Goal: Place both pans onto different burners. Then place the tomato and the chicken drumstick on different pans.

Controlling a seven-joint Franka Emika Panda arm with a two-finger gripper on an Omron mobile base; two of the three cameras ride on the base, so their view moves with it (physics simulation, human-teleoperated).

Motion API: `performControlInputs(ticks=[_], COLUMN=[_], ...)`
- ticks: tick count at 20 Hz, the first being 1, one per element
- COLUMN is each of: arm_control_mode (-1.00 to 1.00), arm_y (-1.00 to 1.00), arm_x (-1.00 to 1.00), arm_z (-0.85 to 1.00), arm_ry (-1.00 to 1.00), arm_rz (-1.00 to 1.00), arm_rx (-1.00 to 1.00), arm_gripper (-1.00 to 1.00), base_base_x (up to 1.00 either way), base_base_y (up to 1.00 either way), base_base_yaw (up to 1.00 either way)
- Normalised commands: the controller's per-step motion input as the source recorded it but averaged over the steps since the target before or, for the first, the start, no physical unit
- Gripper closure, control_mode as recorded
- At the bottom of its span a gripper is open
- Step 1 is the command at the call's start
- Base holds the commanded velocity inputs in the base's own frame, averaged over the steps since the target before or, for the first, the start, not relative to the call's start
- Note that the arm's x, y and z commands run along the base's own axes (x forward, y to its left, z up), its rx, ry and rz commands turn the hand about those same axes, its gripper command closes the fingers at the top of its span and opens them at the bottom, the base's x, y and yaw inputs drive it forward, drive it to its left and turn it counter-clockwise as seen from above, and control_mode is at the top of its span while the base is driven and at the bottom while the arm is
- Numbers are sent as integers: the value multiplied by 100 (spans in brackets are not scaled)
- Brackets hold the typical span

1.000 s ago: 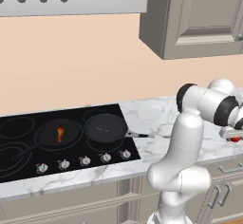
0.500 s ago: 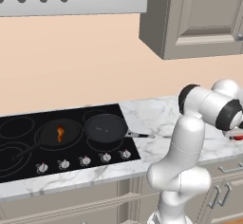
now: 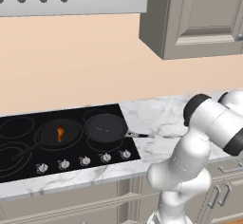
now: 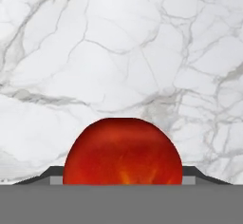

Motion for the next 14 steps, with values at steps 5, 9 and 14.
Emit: performControlInputs(ticks=[5, 9, 14], arm_control_mode=[-100, -100, -100], arm_y=[98, 100, 97], arm_x=[-13, -17, -24], arm_z=[44, 29, 20], arm_ry=[0, 0, 1], arm_rz=[-2, 0, 0], arm_rx=[-13, -12, -1], arm_gripper=[100, 100, 100], base_base_x=[0, 0, 0], base_base_y=[0, 0, 0], base_base_yaw=[0, 0, 0])
